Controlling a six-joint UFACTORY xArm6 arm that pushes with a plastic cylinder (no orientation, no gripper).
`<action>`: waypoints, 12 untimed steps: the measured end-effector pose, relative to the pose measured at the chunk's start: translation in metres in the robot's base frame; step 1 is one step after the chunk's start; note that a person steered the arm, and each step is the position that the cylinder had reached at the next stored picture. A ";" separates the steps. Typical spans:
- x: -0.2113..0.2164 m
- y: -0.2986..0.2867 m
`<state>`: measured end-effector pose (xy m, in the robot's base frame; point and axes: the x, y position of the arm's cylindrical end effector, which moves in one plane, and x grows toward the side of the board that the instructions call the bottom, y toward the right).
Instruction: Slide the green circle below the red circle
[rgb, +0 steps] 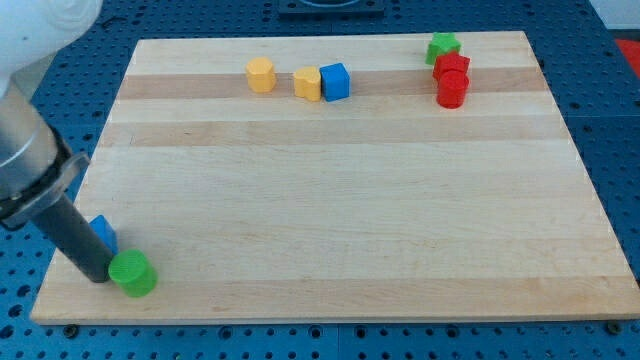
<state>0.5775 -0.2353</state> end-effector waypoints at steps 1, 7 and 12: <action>0.000 0.000; 0.010 0.062; -0.052 0.177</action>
<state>0.5258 -0.0584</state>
